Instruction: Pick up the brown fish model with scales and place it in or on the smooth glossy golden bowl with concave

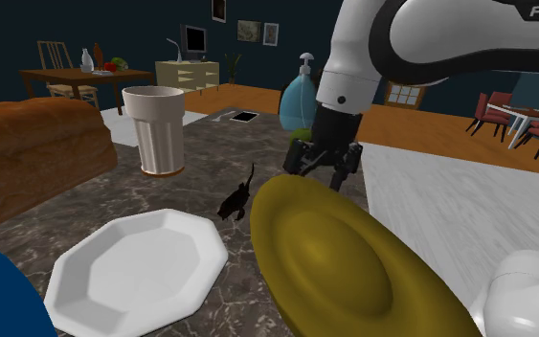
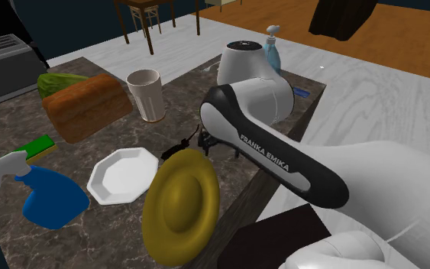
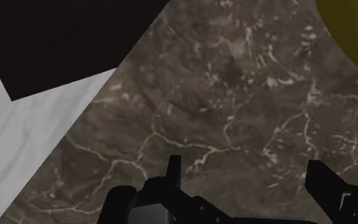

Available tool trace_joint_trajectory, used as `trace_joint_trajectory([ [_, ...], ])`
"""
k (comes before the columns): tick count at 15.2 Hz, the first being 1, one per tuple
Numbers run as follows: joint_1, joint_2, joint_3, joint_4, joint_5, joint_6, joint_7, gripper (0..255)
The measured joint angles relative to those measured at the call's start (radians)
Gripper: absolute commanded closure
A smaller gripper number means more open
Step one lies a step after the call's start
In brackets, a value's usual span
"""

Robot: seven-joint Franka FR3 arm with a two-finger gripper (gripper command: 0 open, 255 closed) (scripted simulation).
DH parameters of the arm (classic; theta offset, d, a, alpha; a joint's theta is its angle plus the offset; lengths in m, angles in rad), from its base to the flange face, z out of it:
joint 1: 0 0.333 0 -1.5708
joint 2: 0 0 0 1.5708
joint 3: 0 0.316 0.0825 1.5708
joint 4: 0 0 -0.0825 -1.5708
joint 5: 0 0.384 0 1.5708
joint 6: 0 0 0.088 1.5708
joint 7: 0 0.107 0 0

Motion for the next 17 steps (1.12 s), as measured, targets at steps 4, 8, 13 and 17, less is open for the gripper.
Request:
trace_joint_trajectory([
  [4, -0.034, 0.095, 0.099, 0.103, -0.011, 0.064, 0.169, 0],
  [8, -0.078, 0.216, 0.213, 0.23, -0.062, 0.12, 0.358, 0],
  [13, -0.092, 0.258, 0.255, 0.246, -0.086, 0.165, 0.428, 0],
  [17, -0.091, 0.263, 0.264, 0.196, -0.086, 0.22, 0.429, 0],
])
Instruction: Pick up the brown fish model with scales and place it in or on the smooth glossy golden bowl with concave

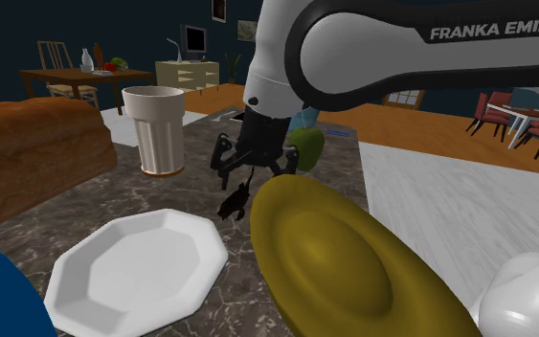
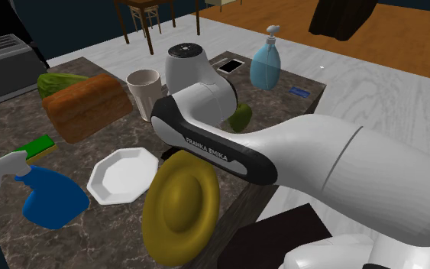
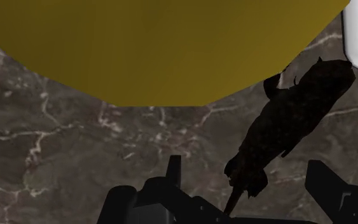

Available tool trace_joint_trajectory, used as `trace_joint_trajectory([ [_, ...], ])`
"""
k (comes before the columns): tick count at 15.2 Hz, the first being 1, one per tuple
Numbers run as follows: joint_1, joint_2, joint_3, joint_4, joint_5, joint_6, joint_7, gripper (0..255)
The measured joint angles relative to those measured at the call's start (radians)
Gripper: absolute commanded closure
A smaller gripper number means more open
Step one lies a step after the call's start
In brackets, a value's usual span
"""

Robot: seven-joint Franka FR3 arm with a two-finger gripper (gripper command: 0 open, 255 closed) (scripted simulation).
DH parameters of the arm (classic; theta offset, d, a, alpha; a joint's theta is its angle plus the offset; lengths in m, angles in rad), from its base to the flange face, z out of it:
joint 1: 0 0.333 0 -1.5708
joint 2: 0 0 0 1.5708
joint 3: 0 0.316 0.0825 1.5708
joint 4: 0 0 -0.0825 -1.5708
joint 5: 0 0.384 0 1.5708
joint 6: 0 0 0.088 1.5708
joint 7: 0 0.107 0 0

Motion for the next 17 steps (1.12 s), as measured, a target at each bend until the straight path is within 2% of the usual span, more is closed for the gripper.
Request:
trace_joint_trajectory([
  [6, -0.001, 0.004, 0.002, -0.004, -0.002, 0.009, 0.001, 0],
  [7, -0.001, 0.004, 0.002, -0.004, -0.002, 0.009, 0.001, 255],
  [17, -0.001, 0.004, 0.002, -0.004, -0.002, 0.009, 0.001, 255],
])
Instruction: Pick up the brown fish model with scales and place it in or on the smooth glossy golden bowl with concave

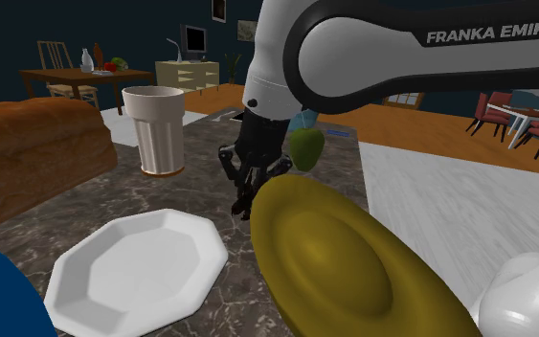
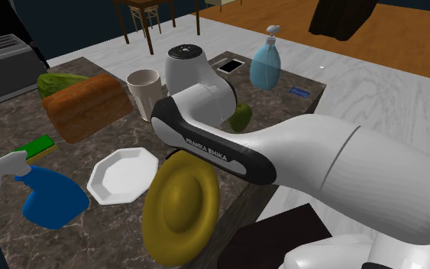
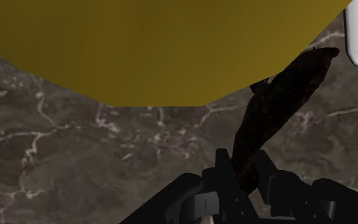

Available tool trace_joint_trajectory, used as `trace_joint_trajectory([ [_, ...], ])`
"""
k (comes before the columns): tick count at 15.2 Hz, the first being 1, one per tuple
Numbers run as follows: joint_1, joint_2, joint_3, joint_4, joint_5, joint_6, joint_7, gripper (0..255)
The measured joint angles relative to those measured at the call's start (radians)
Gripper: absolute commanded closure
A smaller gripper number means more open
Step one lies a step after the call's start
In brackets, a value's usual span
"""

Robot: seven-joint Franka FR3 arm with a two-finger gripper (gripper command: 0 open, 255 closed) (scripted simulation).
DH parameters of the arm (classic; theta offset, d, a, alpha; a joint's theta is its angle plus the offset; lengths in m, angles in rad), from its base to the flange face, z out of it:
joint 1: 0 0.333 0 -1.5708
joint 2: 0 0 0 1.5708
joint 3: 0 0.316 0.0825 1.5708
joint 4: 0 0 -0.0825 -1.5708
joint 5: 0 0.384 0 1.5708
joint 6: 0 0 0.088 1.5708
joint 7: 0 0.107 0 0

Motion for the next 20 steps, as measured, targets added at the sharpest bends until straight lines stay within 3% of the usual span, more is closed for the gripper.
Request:
trace_joint_trajectory([
  [20, -0.02, 0.057, -0.009, 0.306, -0.039, -0.254, 0.024, 255],
])
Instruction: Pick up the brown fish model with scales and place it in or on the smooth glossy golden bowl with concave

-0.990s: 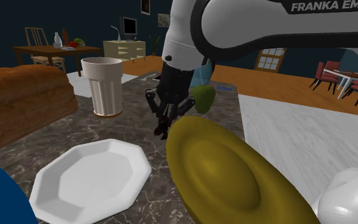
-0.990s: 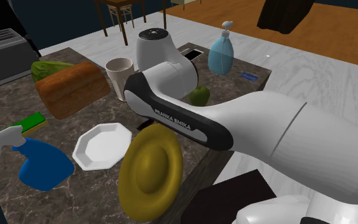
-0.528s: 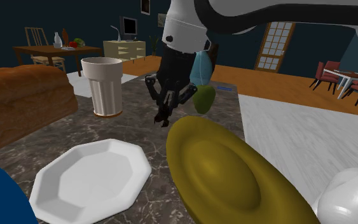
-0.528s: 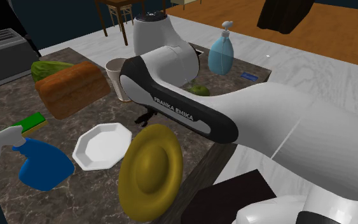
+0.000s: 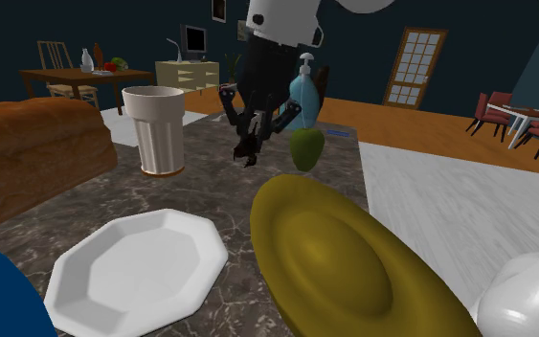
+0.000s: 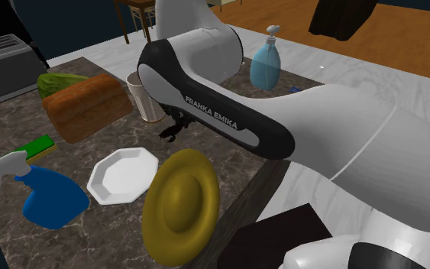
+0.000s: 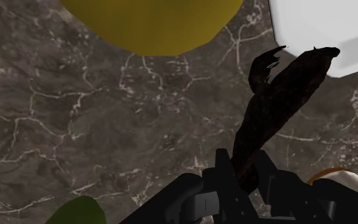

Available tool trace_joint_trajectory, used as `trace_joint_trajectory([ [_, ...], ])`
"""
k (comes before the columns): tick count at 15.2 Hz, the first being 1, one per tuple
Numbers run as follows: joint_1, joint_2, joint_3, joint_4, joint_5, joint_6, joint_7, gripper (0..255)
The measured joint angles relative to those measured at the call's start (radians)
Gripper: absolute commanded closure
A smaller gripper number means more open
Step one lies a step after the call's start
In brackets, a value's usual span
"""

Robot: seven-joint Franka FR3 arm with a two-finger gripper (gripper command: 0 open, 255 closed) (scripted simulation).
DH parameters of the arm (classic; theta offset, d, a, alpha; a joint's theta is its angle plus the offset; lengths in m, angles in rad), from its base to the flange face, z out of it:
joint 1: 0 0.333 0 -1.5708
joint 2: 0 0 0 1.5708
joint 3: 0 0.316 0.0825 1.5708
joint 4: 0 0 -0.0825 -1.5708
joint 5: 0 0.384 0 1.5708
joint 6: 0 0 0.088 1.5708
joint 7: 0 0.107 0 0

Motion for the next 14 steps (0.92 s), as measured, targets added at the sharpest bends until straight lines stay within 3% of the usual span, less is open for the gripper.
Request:
trace_joint_trajectory([
  [12, -0.01, 0.097, 0.027, 0.253, -0.052, -0.169, 0.04, 255],
  [14, -0.008, 0.086, 0.028, 0.257, -0.046, -0.181, 0.046, 255],
])
